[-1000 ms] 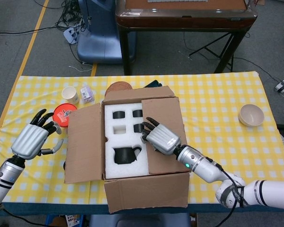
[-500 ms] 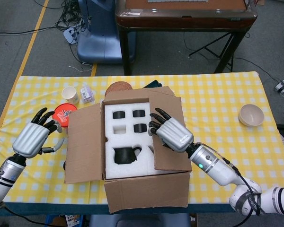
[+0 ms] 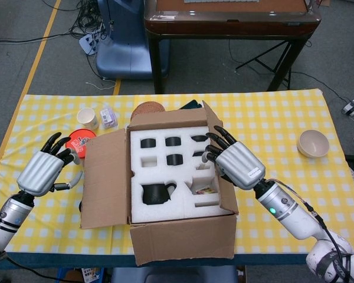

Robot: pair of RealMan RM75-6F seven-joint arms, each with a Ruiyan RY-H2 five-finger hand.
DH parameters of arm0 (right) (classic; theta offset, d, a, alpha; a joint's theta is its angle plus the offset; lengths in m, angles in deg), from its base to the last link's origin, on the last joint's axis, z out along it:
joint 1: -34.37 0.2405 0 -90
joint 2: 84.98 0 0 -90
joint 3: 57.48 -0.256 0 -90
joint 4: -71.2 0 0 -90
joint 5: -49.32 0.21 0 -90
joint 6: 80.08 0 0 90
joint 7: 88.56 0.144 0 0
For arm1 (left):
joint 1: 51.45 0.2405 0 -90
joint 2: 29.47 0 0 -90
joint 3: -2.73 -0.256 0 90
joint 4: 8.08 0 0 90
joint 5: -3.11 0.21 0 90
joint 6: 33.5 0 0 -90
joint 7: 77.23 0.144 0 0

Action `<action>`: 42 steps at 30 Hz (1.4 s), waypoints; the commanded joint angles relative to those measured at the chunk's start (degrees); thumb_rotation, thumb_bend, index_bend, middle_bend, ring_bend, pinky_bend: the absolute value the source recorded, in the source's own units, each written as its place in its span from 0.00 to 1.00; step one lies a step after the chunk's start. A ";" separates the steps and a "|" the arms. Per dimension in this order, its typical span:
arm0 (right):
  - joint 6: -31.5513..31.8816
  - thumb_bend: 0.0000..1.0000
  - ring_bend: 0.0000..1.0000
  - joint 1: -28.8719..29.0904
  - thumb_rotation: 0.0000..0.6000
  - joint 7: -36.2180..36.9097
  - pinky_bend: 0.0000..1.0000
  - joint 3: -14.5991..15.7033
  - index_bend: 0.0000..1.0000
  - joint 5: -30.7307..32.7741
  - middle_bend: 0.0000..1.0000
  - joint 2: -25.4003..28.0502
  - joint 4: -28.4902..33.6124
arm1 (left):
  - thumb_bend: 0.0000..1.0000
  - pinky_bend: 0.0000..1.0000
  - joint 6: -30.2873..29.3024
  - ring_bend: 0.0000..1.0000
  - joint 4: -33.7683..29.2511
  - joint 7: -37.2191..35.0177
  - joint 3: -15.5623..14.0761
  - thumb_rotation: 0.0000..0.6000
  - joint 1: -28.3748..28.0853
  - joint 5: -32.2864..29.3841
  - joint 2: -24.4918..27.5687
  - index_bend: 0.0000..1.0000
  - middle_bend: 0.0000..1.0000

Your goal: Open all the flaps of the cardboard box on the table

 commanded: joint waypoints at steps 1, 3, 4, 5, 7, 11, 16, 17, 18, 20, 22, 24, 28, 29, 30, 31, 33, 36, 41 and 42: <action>1.32 1.00 0.11 -1.26 1.00 1.04 0.04 -0.24 0.41 -0.87 0.37 1.14 0.42 | 0.43 0.00 0.03 0.12 -0.41 0.22 0.23 0.17 -0.18 -0.05 0.17 0.53 0.38; 2.07 1.00 0.11 -2.07 1.00 1.67 0.04 -0.33 0.41 -1.33 0.37 1.93 0.55 | 0.43 0.00 0.04 0.12 -0.79 0.51 0.40 0.17 -0.32 -0.03 0.34 0.53 0.38; 2.45 1.00 0.11 -2.43 1.00 1.96 0.04 -0.37 0.41 -1.55 0.37 2.28 0.60 | 0.43 0.00 0.03 0.12 -0.95 0.62 0.46 0.17 -0.36 0.00 0.42 0.53 0.38; 2.88 1.00 0.11 -2.81 1.00 2.27 0.04 -0.45 0.41 -1.77 0.37 2.65 0.68 | 0.42 0.00 -0.01 0.12 -1.12 0.71 0.52 0.17 -0.40 0.03 0.47 0.53 0.38; 3.92 1.00 0.11 -3.73 1.00 2.96 0.04 -0.62 0.41 -2.25 0.37 3.54 0.88 | 0.43 0.00 0.03 0.12 -1.42 1.01 0.61 0.17 -0.50 0.08 0.61 0.53 0.38; 4.67 1.00 0.11 -5.30 1.00 3.51 0.04 -0.44 0.41 -2.44 0.37 5.35 1.36 | 0.43 0.00 0.40 0.12 -1.80 1.54 0.71 0.17 -0.73 -0.18 0.61 0.53 0.38; 5.15 1.00 0.11 -7.20 1.00 4.33 0.04 0.01 0.41 -2.27 0.37 6.94 1.22 | 0.43 0.00 0.81 0.12 -2.14 2.16 0.77 0.17 -0.98 -0.51 0.40 0.53 0.38; 5.43 1.00 0.11 -7.58 1.00 4.59 0.04 0.04 0.41 -2.33 0.37 7.18 1.16 | 0.43 0.00 0.82 0.12 -2.23 2.25 0.81 0.17 -1.01 -0.53 0.41 0.53 0.38; 5.76 1.00 0.11 -7.99 1.00 4.87 0.04 0.06 0.41 -2.42 0.37 7.45 1.13 | 0.43 0.00 0.83 0.12 -2.30 2.33 0.84 0.17 -1.05 -0.55 0.41 0.53 0.38; 6.66 1.00 0.11 -8.98 1.00 5.56 0.04 0.09 0.41 -2.71 0.37 8.08 1.08 | 0.43 0.00 0.95 0.12 -2.51 2.47 0.90 0.17 -1.17 -0.55 0.46 0.53 0.38; 7.56 1.00 0.11 -10.01 1.00 6.21 0.04 0.18 0.41 -3.04 0.37 8.75 1.00 | 0.43 0.00 1.06 0.12 -2.73 2.70 0.98 0.17 -1.30 -0.59 0.50 0.53 0.38; 8.25 1.00 0.11 -10.90 1.00 6.85 0.04 0.29 0.41 -3.25 0.37 9.33 0.90 | 0.43 0.00 1.16 0.12 -2.94 2.79 1.04 0.18 -1.41 -0.65 0.48 0.53 0.38; 9.29 1.00 0.11 -12.92 1.00 8.23 0.04 0.75 0.41 -3.32 0.37 10.81 0.52 | 0.43 0.00 1.29 0.12 -3.41 3.20 1.15 0.17 -1.57 -0.75 0.56 0.53 0.38; 9.30 1.00 0.11 -13.33 1.00 8.50 0.04 0.93 0.41 -3.25 0.37 11.09 0.41 | 0.43 0.00 1.25 0.12 -3.52 3.25 1.18 0.18 -1.58 -0.77 0.55 0.53 0.38; 9.28 1.00 0.11 -13.73 1.00 8.73 0.04 1.13 0.41 -3.15 0.37 11.35 0.28 | 0.43 0.00 1.22 0.12 -3.64 3.26 1.19 0.18 -1.57 -0.80 0.56 0.53 0.38; 9.18 1.00 0.11 -14.24 1.00 8.95 0.04 1.42 0.41 -3.02 0.37 11.66 0.07 | 0.43 0.00 1.20 0.12 -3.77 3.29 1.20 0.18 -1.57 -0.82 0.56 0.53 0.38; 8.97 1.00 0.11 -15.10 1.00 9.33 0.04 1.90 0.41 -2.59 0.37 12.08 -0.41 | 0.43 0.00 1.25 0.12 -3.92 3.49 1.18 0.17 -1.61 -0.80 0.55 0.53 0.38; 8.52 1.00 0.11 -16.22 1.00 10.15 0.04 2.56 0.41 -1.85 0.37 12.14 -1.52 | 0.43 0.00 1.24 0.12 -4.13 3.71 1.15 0.17 -1.62 -0.79 0.47 0.53 0.38; 7.50 1.00 0.11 -17.42 1.00 11.25 0.04 3.40 0.41 -1.12 0.37 11.44 -3.59 | 0.43 0.00 1.07 0.12 -4.35 3.80 1.16 0.17 -1.55 -0.85 0.41 0.53 0.38; 7.58 1.00 0.11 -17.68 1.00 11.64 0.04 3.44 0.41 -1.16 0.37 11.15 -4.02 | 0.43 0.00 0.96 0.12 -4.40 3.83 1.14 0.17 -1.49 -0.84 0.37 0.53 0.38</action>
